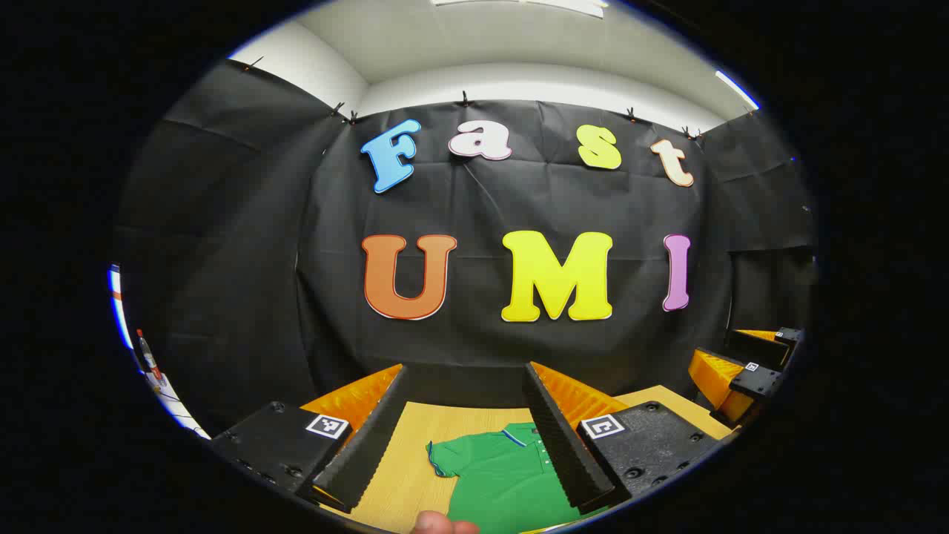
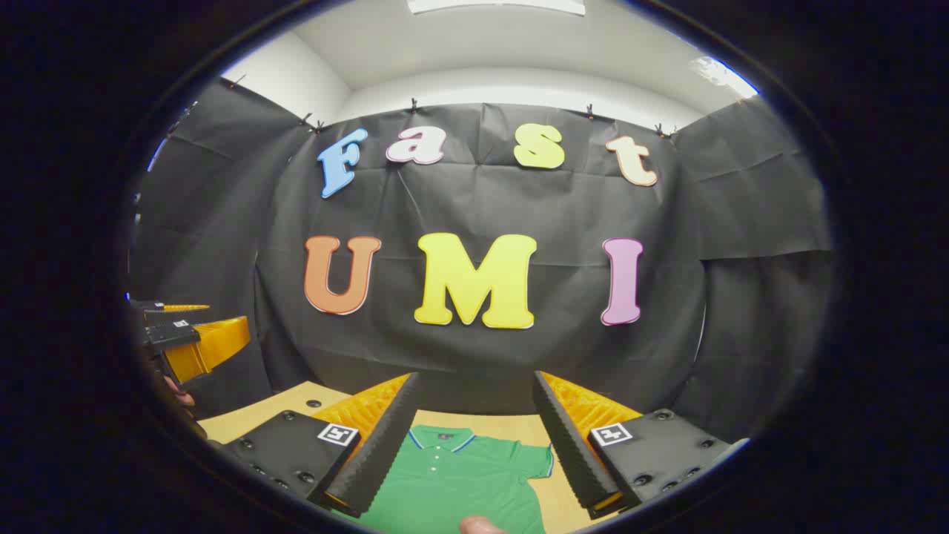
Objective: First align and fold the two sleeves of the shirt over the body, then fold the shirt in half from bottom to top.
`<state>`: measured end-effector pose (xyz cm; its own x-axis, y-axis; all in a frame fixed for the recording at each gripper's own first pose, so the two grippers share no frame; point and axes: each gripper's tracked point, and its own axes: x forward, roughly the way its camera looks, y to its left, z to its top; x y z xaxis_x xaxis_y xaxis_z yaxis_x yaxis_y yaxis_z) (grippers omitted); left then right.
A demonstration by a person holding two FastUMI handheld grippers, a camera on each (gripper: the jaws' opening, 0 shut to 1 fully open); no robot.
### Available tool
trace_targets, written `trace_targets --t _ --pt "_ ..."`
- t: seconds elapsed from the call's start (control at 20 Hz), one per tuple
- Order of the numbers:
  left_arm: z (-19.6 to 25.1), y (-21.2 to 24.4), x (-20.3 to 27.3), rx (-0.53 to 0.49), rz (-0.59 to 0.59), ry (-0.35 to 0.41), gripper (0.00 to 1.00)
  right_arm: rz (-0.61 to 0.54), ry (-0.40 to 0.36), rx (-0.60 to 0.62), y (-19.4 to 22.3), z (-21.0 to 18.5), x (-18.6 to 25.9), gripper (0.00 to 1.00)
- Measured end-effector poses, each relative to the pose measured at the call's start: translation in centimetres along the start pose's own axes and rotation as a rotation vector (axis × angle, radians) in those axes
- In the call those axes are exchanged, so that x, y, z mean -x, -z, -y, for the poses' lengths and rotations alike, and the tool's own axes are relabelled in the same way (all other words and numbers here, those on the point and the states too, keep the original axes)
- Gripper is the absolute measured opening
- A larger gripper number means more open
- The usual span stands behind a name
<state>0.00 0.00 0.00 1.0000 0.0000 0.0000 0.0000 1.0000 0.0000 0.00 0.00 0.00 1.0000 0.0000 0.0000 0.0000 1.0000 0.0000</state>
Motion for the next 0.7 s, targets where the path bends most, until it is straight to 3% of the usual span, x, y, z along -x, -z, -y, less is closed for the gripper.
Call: trace_targets --t 0.7 --pt "-0.07 0.33 0.04 -0.011 -0.015 -0.006 0.98 -0.017 -0.017 -0.002 0.37 -0.97 -0.11 0.98"
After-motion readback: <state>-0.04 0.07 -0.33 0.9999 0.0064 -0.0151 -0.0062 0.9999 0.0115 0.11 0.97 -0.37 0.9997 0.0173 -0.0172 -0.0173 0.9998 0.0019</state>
